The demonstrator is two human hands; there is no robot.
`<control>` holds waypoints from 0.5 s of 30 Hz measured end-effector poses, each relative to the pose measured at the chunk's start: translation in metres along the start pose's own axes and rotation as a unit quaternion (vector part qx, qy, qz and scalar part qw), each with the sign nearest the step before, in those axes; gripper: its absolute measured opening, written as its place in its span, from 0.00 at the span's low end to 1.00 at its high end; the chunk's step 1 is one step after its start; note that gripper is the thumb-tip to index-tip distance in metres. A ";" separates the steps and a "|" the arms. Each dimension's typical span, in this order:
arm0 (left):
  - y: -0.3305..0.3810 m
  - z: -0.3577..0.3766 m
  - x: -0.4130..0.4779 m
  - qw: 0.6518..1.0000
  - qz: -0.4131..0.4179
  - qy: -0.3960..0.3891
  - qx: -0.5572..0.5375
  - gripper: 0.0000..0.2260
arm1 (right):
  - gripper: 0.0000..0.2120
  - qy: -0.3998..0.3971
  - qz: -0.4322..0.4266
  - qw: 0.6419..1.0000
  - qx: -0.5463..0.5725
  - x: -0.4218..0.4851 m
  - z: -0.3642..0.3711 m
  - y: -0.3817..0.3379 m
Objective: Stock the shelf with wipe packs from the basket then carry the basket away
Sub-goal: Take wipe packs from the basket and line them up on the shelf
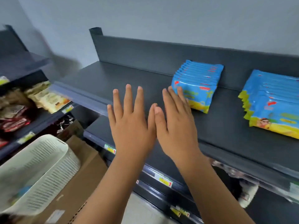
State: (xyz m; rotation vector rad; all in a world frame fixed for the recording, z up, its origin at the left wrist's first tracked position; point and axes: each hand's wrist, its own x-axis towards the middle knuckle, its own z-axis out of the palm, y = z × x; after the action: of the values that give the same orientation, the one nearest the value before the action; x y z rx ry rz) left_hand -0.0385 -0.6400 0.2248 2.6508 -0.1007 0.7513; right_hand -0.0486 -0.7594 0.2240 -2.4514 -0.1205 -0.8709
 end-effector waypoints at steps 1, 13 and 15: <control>-0.021 -0.003 -0.006 1.000 -0.022 0.004 0.007 0.29 | 0.32 -0.016 -0.005 1.000 0.020 -0.005 0.020 -0.014; -0.260 -0.049 -0.037 0.957 -0.279 0.047 0.070 0.30 | 0.37 -0.224 -0.184 0.957 0.027 -0.015 0.195 -0.197; -0.305 -0.054 -0.037 0.952 -0.293 0.047 0.081 0.30 | 0.35 -0.249 -0.198 0.948 0.021 -0.014 0.228 -0.226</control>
State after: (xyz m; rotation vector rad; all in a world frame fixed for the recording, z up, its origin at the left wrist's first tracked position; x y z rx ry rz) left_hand -0.0447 -0.3389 0.1436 2.5682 0.7693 0.6911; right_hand 0.0117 -0.4484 0.1696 -2.5941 -0.8272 -0.3672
